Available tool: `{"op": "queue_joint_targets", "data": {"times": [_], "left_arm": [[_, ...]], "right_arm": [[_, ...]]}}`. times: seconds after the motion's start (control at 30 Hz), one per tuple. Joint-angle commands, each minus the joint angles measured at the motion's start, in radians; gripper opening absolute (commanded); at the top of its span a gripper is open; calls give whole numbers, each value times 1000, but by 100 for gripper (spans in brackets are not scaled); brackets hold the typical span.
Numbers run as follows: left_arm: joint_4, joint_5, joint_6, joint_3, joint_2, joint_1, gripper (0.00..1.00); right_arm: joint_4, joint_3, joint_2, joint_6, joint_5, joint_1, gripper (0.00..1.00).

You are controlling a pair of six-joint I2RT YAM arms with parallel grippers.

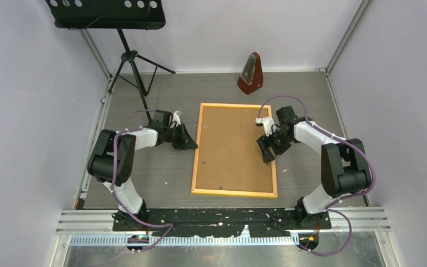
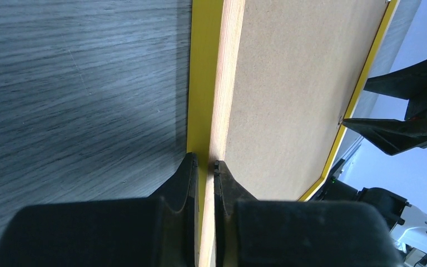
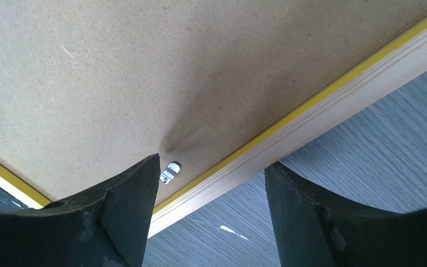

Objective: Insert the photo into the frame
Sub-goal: Install the photo frame at the center of the board.

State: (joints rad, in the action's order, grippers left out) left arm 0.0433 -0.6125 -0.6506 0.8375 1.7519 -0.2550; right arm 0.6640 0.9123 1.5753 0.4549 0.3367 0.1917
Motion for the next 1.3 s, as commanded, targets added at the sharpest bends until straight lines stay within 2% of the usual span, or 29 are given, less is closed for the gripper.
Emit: {"op": "queue_joint_targets", "data": {"times": [0.0,0.37,0.97,1.27], "left_arm": [[-1,46,1,-33,21,-20,0],[-1,52,6,-31,28,-20,0],[2,61,22,-31,38,-20,0],[4,62,26,-31,43,-20,0]], "right_arm": [[1,-15,-6,40,13,16,74],[6,-36,-18,64,-22,19,75],[13,-12,-10,100,-57,18,65],[29,-4,-9,127,-66,17,63]]}}
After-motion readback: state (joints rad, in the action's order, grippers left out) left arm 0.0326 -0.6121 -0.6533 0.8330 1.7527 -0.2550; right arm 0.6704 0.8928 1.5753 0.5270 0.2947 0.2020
